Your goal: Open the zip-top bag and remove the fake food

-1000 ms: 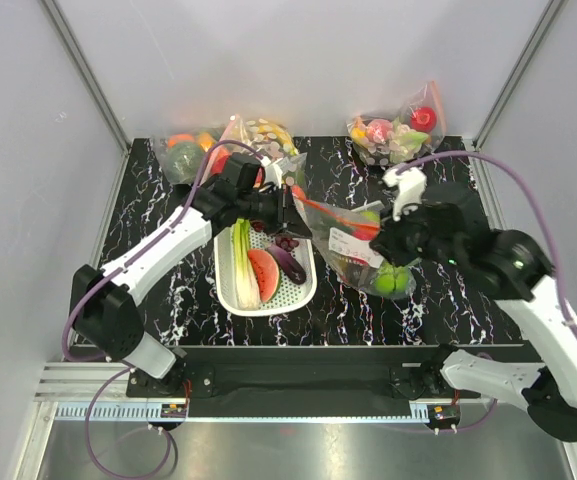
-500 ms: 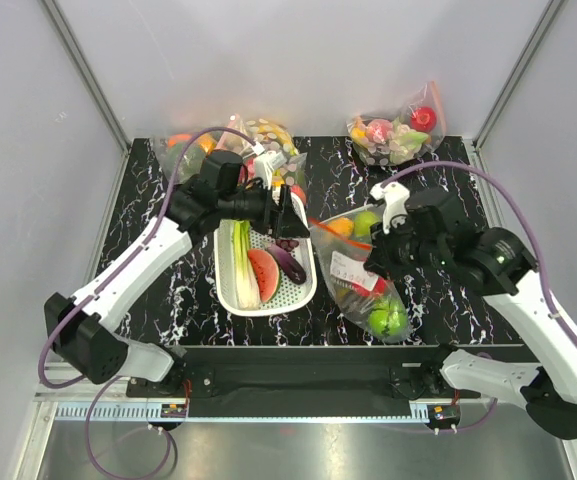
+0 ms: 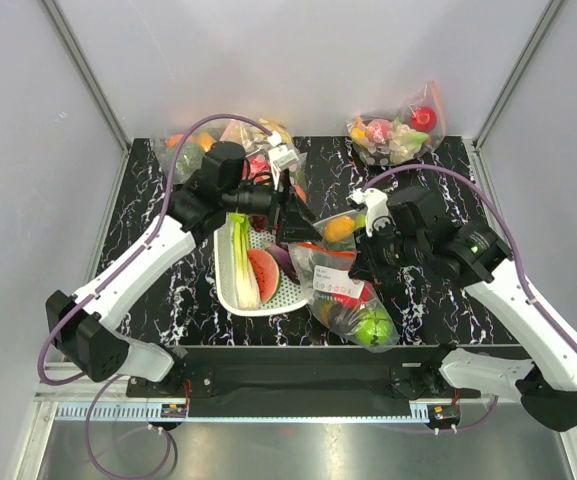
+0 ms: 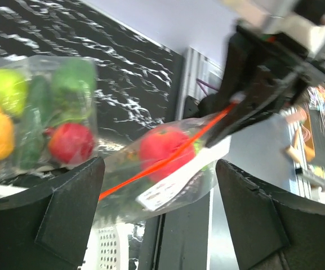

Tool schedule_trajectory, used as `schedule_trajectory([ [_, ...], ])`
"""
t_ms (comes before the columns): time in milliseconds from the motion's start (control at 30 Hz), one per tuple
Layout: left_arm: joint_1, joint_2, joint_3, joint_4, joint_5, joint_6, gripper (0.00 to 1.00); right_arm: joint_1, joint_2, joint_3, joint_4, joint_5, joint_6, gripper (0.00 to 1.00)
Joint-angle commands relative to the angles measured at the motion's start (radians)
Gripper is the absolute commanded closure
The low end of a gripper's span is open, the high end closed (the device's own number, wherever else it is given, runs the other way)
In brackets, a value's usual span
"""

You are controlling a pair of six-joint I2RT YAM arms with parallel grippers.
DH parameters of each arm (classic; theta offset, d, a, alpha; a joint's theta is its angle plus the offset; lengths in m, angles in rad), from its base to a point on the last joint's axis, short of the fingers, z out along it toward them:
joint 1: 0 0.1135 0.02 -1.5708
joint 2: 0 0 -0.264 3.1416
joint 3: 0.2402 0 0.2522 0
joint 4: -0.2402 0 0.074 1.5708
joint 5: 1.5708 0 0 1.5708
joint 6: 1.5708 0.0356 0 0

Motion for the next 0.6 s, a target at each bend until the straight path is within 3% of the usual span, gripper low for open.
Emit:
schedule_trajectory([
  [0,-0.06,-0.001,0.039,0.049,0.062,0.072,0.14,0.0,0.009,0.008,0.067,-0.053,-0.033,1.0],
  [567,-0.177,0.118,0.048,-0.004,0.051,0.127,0.12,-0.002,0.035,0.028,0.073,-0.089,-0.05,1.0],
])
